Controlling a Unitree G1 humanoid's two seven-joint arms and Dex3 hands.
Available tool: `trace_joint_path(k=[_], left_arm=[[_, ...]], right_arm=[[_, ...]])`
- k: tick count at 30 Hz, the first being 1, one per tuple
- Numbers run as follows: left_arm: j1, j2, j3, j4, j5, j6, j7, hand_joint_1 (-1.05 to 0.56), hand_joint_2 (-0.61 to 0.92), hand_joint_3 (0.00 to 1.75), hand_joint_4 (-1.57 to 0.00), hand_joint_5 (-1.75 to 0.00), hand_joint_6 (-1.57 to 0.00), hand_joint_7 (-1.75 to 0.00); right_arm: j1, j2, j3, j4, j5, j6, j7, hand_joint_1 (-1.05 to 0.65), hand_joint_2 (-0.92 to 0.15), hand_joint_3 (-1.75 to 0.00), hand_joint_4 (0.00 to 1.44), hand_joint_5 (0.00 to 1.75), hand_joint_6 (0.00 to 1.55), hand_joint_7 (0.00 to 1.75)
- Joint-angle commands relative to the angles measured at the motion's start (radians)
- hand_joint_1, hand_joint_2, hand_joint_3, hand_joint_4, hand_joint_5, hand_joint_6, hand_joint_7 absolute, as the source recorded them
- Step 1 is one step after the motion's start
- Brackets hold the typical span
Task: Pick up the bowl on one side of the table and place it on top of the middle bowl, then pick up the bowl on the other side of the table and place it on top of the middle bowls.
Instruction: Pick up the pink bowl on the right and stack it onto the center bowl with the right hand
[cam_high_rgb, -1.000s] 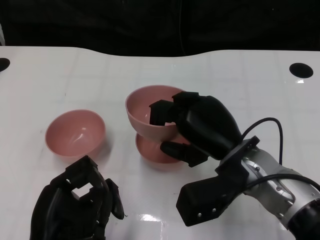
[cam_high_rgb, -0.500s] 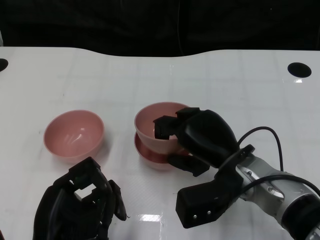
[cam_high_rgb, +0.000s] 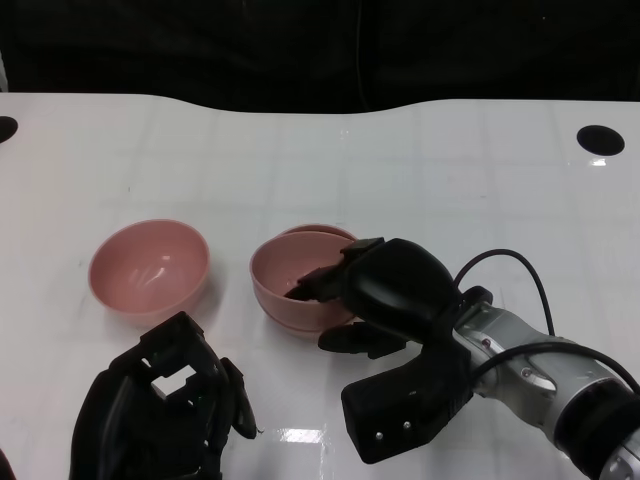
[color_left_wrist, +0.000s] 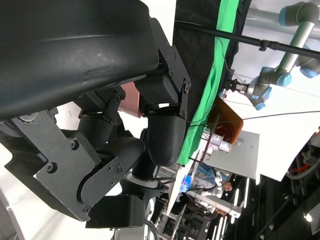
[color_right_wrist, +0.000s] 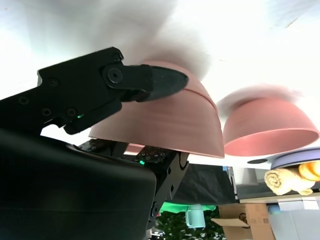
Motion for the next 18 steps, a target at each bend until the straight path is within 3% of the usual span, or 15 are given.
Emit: trace_joint_path(k=[1, 7, 18], left_arm=[[-0.004, 0.009, 0.003, 0.003, -0.009, -0.003, -0.005, -0.15, 0.37, 1.44, -0.85, -1.69, -0.81, -1.49], [-0.001, 0.011, 0.004, -0.008, 0.002, 0.006, 0.013, -0.16, 0.36, 1.44, -0.87, -1.66, -0.83, -1.47], [-0.011, 0.013, 0.012, 0.016, 0.004, -0.015, -0.002, -0.16, 0.37, 1.42, -0.88, -1.65, -0.84, -1.46]], right_arm=[[-0.003, -0.023, 0.012, -0.04, -0.014, 0.026, 0.023, -0.78, -0.92, -0.49, 0.18, 0.2, 0.36, 0.0], [0.021, -0.053, 0.02, -0.133, -0.031, 0.07, 0.059, -0.85, -0.92, -0.56, 0.08, 0.16, 0.22, 0.0], [0.103, -0.097, -0.03, -0.296, 0.012, 0.084, 0.064, -0.83, -0.92, -0.53, 0.07, 0.18, 0.15, 0.0]])
